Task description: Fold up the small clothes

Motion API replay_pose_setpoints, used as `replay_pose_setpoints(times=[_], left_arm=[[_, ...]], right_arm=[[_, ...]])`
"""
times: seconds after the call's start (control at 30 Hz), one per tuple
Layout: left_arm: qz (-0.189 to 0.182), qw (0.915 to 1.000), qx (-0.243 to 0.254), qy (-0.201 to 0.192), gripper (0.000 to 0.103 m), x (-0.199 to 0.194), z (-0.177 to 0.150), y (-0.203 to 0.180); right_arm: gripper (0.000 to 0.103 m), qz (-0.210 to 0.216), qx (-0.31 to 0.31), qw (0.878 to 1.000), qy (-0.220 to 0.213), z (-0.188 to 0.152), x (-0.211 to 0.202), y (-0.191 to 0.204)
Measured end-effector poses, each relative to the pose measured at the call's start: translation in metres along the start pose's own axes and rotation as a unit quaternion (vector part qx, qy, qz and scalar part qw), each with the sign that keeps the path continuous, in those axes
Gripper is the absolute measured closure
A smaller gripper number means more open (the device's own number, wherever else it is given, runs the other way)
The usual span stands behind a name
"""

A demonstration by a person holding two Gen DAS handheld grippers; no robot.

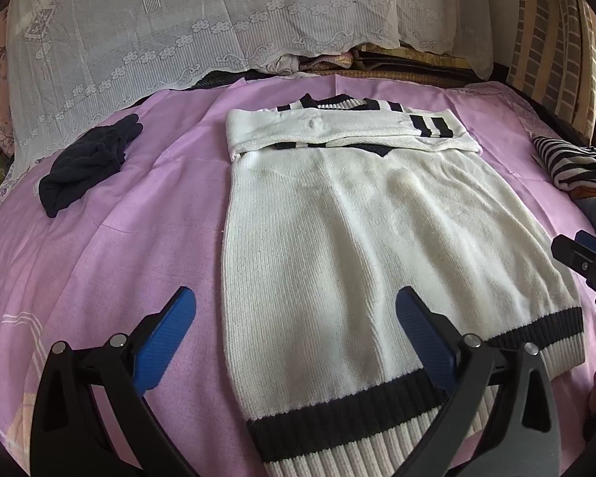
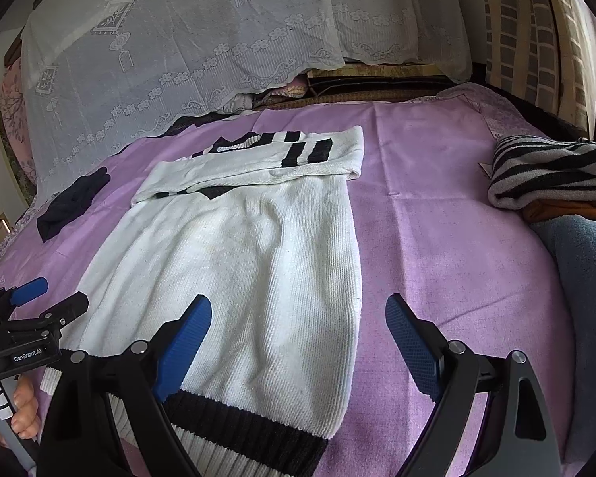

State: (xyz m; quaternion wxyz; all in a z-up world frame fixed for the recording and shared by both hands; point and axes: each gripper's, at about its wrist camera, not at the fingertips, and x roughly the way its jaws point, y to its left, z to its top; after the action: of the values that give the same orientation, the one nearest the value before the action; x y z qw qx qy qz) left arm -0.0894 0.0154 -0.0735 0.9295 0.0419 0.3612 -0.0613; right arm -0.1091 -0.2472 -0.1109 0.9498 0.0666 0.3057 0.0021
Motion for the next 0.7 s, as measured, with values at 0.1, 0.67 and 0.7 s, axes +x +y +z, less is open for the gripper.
replay_pose_setpoints(times=[0.1, 0.67, 0.7], left_arm=[[-0.031, 0.9992, -0.011, 0.022, 0.005, -0.001, -0.008, 0.008], [-0.131, 0.9874, -0.02, 0.087, 0.005, -0.003, -0.038, 0.016], [-0.136, 0.9868, -0.019, 0.087, 0.005, -0.003, -0.039, 0.017]], right_arm=[[0.013, 0.001, 0.006, 1.0, 0.006, -0.004, -0.005, -0.006], [0.013, 0.038, 0.003, 0.997, 0.065, -0.031, -0.016, -0.008], [0.013, 0.044, 0.006, 0.996, 0.072, -0.033, -0.015, -0.009]])
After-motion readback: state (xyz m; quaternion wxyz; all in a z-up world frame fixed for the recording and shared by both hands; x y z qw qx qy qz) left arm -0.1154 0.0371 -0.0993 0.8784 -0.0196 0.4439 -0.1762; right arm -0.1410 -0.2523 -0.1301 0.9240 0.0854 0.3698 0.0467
